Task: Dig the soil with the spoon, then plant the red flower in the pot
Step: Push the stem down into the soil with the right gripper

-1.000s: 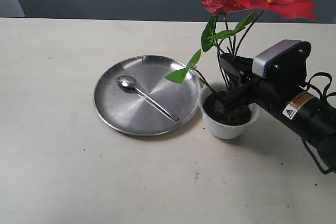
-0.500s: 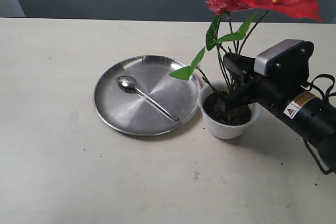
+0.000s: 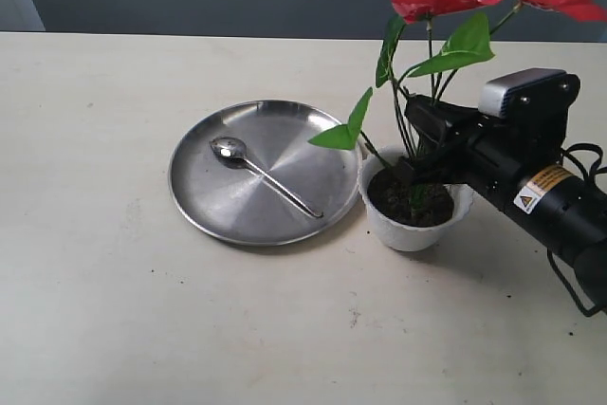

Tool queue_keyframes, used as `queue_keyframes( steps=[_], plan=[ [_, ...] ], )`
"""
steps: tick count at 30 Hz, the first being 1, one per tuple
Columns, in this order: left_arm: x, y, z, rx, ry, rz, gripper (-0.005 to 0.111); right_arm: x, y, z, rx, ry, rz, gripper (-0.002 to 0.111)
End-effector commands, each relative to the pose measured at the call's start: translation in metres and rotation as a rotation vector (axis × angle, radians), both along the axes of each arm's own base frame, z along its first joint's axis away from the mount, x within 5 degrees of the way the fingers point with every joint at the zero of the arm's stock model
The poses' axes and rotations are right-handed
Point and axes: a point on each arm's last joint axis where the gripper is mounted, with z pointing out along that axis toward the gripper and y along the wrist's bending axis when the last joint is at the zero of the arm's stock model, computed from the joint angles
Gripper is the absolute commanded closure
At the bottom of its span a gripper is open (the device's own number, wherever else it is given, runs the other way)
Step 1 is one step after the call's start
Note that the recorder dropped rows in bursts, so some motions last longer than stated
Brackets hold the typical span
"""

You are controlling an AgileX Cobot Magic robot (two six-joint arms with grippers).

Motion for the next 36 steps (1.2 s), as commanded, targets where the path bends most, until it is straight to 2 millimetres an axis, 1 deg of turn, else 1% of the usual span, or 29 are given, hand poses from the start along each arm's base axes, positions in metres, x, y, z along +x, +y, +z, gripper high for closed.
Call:
queue_keyframes(
  steps=[1, 5, 7, 8, 11, 12, 13, 14, 17, 22, 24, 34, 36],
  plan=[
    [0.000, 0.000, 0.003, -0.008, -0.016, -0.004, 0.106, -0.011, -0.004, -0.028, -0.136, 0.206, 0.025, 0.109],
    [0.000, 0.000, 0.003, -0.008, -0.016, -0.004, 0.106, -0.013, -0.004, -0.030, -0.154, 0.224, 0.037, 0.108],
    [0.000, 0.000, 0.003, -0.008, -0.016, -0.004, 0.106, -0.013, -0.004, -0.030, -0.160, 0.227, 0.043, 0.101],
    [0.000, 0.000, 0.003, -0.008, -0.016, -0.004, 0.106, -0.014, -0.003, -0.031, -0.166, 0.226, 0.058, 0.089],
    [0.000, 0.000, 0.003, -0.008, -0.016, -0.004, 0.106, -0.015, -0.002, -0.031, -0.171, 0.223, 0.073, 0.063],
    [0.000, 0.000, 0.003, -0.008, -0.016, -0.004, 0.106, -0.015, -0.002, -0.031, -0.177, 0.220, 0.076, 0.056],
    [0.000, 0.000, 0.003, -0.008, -0.016, -0.004, 0.106, -0.015, -0.002, -0.031, -0.183, 0.222, 0.079, 0.051],
    [0.000, 0.000, 0.003, -0.008, -0.016, -0.004, 0.106, -0.015, -0.002, -0.031, -0.190, 0.222, 0.079, 0.050],
    [0.000, 0.000, 0.003, -0.008, -0.016, -0.004, 0.106, -0.017, -0.001, -0.030, -0.198, 0.212, 0.106, 0.052],
    [0.000, 0.000, 0.003, -0.008, -0.016, -0.004, 0.106, -0.019, 0.001, -0.020, -0.182, 0.177, 0.132, 0.065],
    [0.000, 0.000, 0.003, -0.008, -0.016, -0.004, 0.106, -0.019, 0.001, -0.016, -0.175, 0.163, 0.133, 0.068],
    [0.000, 0.000, 0.003, -0.008, -0.016, -0.004, 0.106, -0.021, -0.004, 0.002, -0.192, 0.139, 0.098, 0.067],
    [0.000, 0.000, 0.003, -0.008, -0.016, -0.004, 0.106, -0.022, -0.006, 0.005, -0.209, 0.146, 0.088, 0.064]
  ],
)
